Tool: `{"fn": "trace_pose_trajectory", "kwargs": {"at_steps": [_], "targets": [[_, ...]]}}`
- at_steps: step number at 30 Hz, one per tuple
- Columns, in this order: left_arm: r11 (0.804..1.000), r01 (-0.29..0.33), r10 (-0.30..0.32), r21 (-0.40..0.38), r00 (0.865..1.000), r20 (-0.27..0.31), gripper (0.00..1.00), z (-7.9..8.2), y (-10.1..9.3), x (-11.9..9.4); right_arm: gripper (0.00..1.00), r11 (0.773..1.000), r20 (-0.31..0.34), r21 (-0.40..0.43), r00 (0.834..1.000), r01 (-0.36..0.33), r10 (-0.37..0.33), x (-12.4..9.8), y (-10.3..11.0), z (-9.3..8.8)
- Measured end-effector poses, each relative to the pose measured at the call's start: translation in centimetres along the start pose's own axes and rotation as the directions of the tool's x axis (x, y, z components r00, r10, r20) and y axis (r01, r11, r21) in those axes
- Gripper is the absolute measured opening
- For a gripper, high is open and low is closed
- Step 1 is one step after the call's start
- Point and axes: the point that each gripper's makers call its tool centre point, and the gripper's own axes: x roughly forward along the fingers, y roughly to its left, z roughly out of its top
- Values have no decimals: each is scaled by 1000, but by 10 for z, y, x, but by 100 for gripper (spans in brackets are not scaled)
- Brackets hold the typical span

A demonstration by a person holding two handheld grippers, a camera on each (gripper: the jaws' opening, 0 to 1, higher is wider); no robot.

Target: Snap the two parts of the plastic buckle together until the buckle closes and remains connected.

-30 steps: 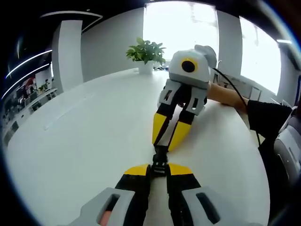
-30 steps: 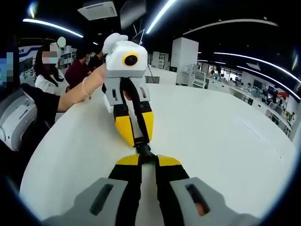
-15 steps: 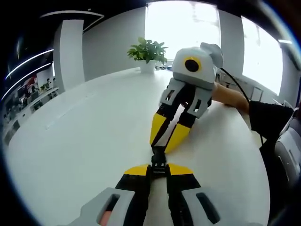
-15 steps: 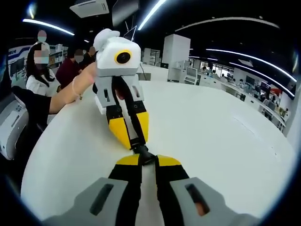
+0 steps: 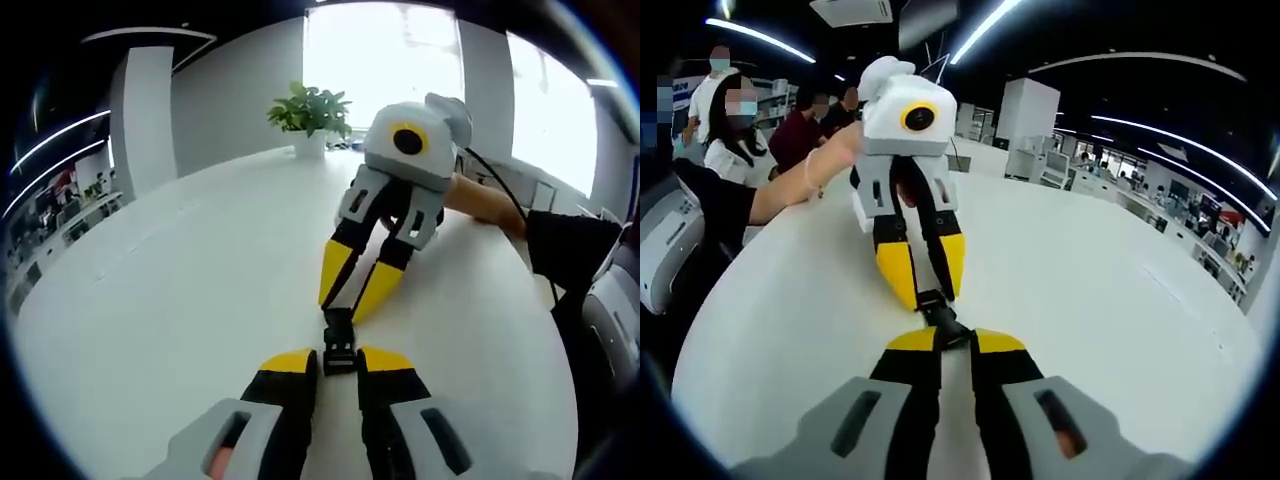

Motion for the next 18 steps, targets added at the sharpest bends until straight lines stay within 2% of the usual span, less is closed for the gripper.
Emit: {"fn": "trace_pose_trajectory", "kwargs": {"at_steps": [5,11,18], "targets": [[1000,8,-8,-6,1000,-2,16,0,0,-1,15,1000,16,-1,1000,-11,11,-2,-3,-1],[1000,13,-13,-11,1000,-3,13,1,2,-3,15,997,64,43,996,-61,59,1,-1,-1],[999,26,-26,-25,1000,2,12,1,3,-3,14,994,78,40,992,-100,96,-2,0,-2]]}}
